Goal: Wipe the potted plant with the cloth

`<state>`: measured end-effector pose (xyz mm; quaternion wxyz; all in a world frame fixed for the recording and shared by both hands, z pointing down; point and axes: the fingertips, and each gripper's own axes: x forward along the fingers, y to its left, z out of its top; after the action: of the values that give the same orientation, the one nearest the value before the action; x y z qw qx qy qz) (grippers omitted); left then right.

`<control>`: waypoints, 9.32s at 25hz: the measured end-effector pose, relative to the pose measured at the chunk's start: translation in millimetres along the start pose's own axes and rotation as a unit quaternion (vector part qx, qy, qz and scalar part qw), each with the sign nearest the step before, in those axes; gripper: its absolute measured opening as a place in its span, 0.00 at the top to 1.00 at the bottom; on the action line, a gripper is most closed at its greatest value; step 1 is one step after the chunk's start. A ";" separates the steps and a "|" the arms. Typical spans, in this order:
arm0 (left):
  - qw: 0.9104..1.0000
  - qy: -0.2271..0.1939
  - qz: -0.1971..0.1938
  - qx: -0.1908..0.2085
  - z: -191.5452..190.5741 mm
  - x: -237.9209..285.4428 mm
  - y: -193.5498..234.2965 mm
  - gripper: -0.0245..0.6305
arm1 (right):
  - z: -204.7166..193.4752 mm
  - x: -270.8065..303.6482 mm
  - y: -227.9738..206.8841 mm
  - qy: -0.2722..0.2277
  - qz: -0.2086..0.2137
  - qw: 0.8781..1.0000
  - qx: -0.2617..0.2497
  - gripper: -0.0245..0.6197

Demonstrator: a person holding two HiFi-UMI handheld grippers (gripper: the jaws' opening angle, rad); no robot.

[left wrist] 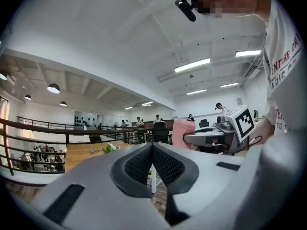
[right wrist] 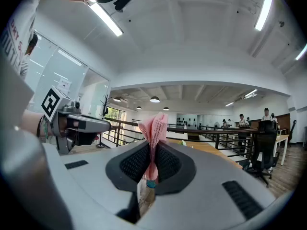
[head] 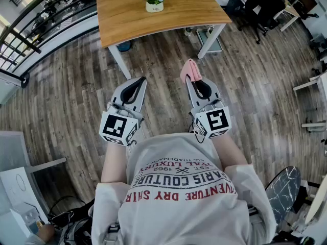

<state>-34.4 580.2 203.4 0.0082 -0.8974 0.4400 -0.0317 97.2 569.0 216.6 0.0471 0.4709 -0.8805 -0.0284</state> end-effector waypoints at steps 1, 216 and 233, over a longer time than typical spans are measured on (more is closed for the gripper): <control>1.000 -0.001 0.000 0.000 0.3 -0.6 1.5 0.94 | 0.0 0.9 0.5 0.000 -0.001 1.000 0.001 0.90; 0.918 0.221 0.190 -0.268 -230.1 487.0 365.6 0.95 | -239.7 656.2 -230.1 0.248 0.696 0.646 -0.192 0.90; 0.911 0.244 0.204 -0.263 -232.5 498.2 366.6 0.95 | -270.4 640.3 -241.0 0.230 0.749 0.486 -0.386 0.90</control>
<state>-34.4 -35.1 444.5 -0.3297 -0.7222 0.5940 -0.1299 -27.5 -99.0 498.6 0.4284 -0.4425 -0.7593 -0.2100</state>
